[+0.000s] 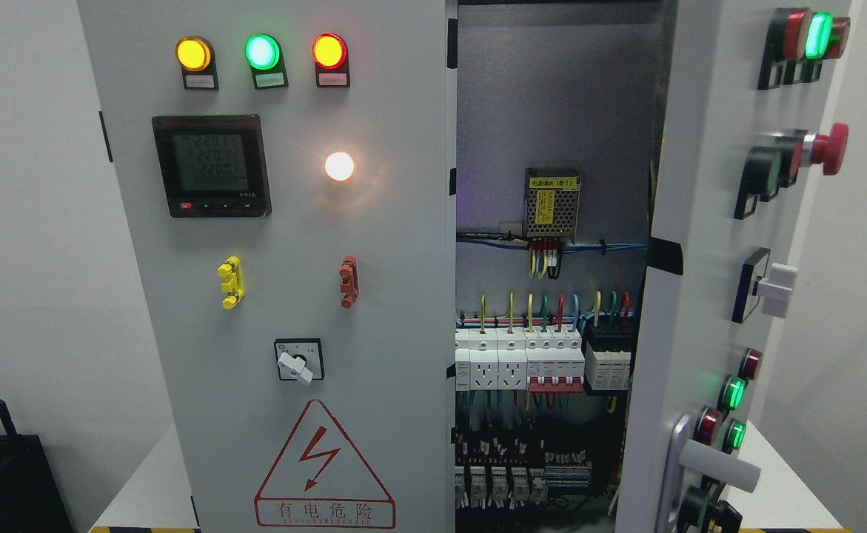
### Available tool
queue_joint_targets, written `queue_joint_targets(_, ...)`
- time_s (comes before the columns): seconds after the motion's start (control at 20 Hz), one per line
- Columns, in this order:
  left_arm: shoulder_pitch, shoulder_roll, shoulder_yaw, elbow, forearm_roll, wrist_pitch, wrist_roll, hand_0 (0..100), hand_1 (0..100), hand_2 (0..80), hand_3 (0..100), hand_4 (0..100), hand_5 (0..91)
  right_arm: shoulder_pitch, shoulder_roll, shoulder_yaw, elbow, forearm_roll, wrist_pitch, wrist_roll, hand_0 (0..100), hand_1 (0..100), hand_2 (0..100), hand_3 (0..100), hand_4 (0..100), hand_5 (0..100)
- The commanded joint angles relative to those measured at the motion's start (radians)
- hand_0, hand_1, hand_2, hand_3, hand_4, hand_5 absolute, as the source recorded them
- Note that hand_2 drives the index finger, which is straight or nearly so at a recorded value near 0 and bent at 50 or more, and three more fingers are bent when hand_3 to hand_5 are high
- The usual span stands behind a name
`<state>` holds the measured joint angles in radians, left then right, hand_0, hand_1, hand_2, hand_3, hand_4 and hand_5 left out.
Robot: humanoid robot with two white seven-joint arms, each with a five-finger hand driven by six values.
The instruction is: Open door with both hands
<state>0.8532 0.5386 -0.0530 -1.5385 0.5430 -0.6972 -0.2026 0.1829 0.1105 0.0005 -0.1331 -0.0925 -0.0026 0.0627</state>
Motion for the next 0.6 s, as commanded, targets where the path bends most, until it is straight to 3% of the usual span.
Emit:
queue_joint_targets(0.0,0.049,0.173,0.173,-0.241,0.089,-0.005,-0.020,0,0,0.0,0,3,0.0,0.000,0.003,0.024,0.000,0.000,0.000,0.000,0,0,0,0,0,0)
queue_joint_targets(0.15,0.021,0.256,0.205,-0.242,0.171,-0.004,-0.021,0,0,0.0,0,3,0.0,0.000,0.003,0.024,0.000,0.000,0.000,0.000,0,0,0,0,0,0)
queue_joint_targets(0.45,-0.147,0.495,0.239,-0.238,0.429,0.015,-0.087,0,0,0.0,0,3,0.0,0.000,0.003,0.024,0.000,-0.001,0.000,0.000,0,0,0,0,0,0)
queue_joint_targets(0.55,-0.227,0.588,0.239,-0.235,0.533,0.088,-0.119,0,0,0.0,0,3,0.0,0.000,0.003,0.024,0.000,0.000,0.000,0.000,0,0,0,0,0,0)
